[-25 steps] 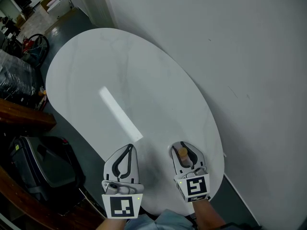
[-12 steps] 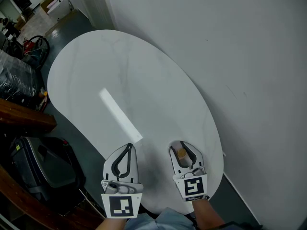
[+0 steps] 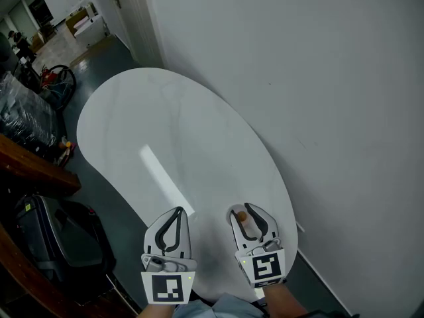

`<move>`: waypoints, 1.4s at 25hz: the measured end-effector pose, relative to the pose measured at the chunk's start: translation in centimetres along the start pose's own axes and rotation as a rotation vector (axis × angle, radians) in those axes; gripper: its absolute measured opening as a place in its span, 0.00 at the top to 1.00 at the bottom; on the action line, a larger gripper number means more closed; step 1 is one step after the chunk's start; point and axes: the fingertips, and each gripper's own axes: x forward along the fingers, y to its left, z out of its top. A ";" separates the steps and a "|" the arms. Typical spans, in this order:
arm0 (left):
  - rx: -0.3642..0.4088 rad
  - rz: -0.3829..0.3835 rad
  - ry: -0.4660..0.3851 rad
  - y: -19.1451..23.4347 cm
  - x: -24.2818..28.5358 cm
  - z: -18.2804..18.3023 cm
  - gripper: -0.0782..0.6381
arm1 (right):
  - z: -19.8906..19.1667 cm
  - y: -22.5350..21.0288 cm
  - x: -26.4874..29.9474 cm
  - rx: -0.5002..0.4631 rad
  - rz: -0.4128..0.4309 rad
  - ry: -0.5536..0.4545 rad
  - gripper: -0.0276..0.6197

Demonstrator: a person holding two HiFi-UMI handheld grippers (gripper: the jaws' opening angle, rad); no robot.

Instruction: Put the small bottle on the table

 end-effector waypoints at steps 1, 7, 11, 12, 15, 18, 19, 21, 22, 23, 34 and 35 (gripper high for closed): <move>0.003 0.000 -0.014 -0.2 -0.2 0.5 0.89 | 0.9 0.2 -0.3 0.002 0.007 -0.020 0.76; 0.164 -0.025 -0.106 -1.7 -1.5 3.4 0.89 | 5.4 1.2 -2.4 -0.087 0.036 -0.144 0.92; 0.080 0.002 -0.133 -2.0 -2.1 3.9 0.89 | 6.9 1.3 -3.1 -0.065 0.028 -0.156 0.95; 0.038 0.016 -0.133 -1.9 -2.1 3.8 0.89 | 7.4 1.3 -3.1 -0.078 0.030 -0.176 0.95; 0.037 0.036 -0.147 -1.7 -2.3 4.2 0.89 | 8.7 1.3 -3.1 -0.109 0.037 -0.229 0.95; 0.050 0.043 -0.147 -1.8 -2.6 4.4 0.89 | 8.5 1.2 -3.3 -0.088 0.033 -0.197 0.95; 0.053 0.043 -0.149 -1.8 -2.7 4.5 0.89 | 8.5 1.3 -3.4 -0.082 0.034 -0.191 0.96; 0.057 0.040 -0.158 -2.0 -2.8 4.7 0.89 | 8.9 1.5 -3.6 -0.094 0.043 -0.208 0.96; 0.056 0.040 -0.164 -2.0 -2.9 4.8 0.89 | 9.3 1.5 -3.7 -0.104 0.045 -0.224 0.96; 0.056 0.039 -0.166 -2.0 -2.9 4.9 0.89 | 9.6 1.4 -3.7 -0.107 0.042 -0.231 0.96; 0.055 0.041 -0.155 -2.0 -3.0 4.9 0.89 | 9.4 1.1 -4.0 -0.070 0.027 -0.200 0.96; 0.051 0.042 -0.152 -2.1 -3.1 4.8 0.89 | 9.5 1.3 -4.0 -0.064 0.032 -0.217 0.96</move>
